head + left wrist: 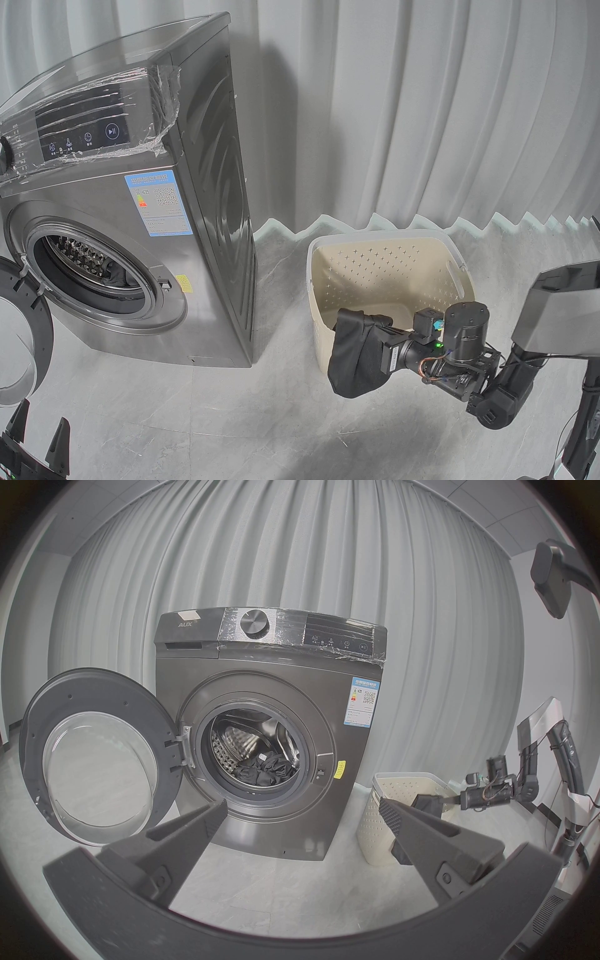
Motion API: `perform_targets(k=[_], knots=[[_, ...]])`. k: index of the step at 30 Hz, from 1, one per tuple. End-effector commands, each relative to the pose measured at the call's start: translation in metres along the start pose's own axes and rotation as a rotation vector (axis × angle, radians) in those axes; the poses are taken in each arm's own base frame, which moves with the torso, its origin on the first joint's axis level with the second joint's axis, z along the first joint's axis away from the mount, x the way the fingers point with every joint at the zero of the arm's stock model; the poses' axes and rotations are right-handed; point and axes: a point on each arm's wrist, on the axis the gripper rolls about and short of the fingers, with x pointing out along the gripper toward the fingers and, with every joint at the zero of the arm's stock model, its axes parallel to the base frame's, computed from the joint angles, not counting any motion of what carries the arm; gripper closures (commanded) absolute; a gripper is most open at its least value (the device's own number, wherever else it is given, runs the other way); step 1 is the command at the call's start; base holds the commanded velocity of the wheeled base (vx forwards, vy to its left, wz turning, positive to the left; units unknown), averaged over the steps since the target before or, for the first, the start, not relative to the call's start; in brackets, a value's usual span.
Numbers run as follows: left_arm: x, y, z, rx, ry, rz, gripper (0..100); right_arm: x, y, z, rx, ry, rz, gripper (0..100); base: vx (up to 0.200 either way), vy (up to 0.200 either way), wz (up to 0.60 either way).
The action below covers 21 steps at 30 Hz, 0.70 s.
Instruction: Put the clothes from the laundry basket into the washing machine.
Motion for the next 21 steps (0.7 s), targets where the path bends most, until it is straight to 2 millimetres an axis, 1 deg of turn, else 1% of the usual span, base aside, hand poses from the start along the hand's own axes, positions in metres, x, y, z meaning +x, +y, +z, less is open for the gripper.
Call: perform_targets(k=[1, 3, 4, 6, 7, 8, 10, 11, 12, 13, 16, 18, 21], knots=[[0.0, 0.001, -0.005, -0.003, 0.0, -0.002, 0, -0.048, 0.017, 0.049, 0.02, -0.173, 0.07, 100, 0.0, 0.0, 0.0], [0.0, 0.001, -0.005, -0.009, -0.002, -0.002, 0, -0.062, 0.021, 0.063, 0.048, -0.227, 0.095, 100, 0.0, 0.0, 0.0], [0.0, 0.001, -0.005, -0.009, -0.002, -0.002, 0, -0.064, 0.021, 0.064, 0.05, -0.231, 0.098, 100, 0.0, 0.0, 0.0], [0.0, 0.001, -0.004, -0.018, -0.003, -0.004, 0, -0.08, 0.025, 0.08, 0.066, -0.301, 0.108, 100, 0.0, 0.0, 0.0], [0.0, 0.001, -0.004, -0.018, -0.003, -0.004, 0, -0.081, 0.026, 0.082, 0.067, -0.309, 0.108, 100, 0.0, 0.0, 0.0], [0.0, 0.001, -0.004, -0.018, -0.003, -0.004, 0, -0.092, 0.028, 0.091, 0.072, -0.35, 0.111, 100, 0.0, 0.0, 0.0], [0.0, 0.001, -0.004, -0.016, -0.003, -0.004, 0, -0.102, 0.028, 0.099, 0.065, -0.389, 0.119, 100, 0.0, 0.0, 0.0], [0.0, 0.001, -0.004, -0.016, -0.003, -0.004, 0, -0.104, 0.028, 0.101, 0.063, -0.398, 0.118, 100, 0.0, 0.0, 0.0], [0.0, 0.001, -0.004, -0.013, -0.003, -0.002, 0, -0.115, 0.028, 0.104, 0.03, -0.42, 0.122, 100, 0.0, 0.0, 0.0], [0.0, 0.001, -0.005, -0.012, -0.002, -0.002, 0, -0.119, 0.029, 0.107, 0.013, -0.433, 0.123, 100, 0.0, 0.0, 0.0], [0.0, 0.001, -0.005, -0.01, -0.002, -0.002, 0, -0.125, 0.029, 0.113, -0.01, -0.463, 0.122, 100, 0.0, 0.0, 0.0], [0.0, 0.001, -0.005, -0.013, -0.001, -0.003, 0, -0.129, 0.03, 0.121, -0.008, -0.498, 0.125, 100, 0.0, 0.0, 0.0], [0.0, 0.001, -0.005, -0.009, -0.002, -0.002, 0, -0.131, 0.027, 0.124, -0.027, -0.499, 0.104, 100, 0.0, 0.0, 0.0]])
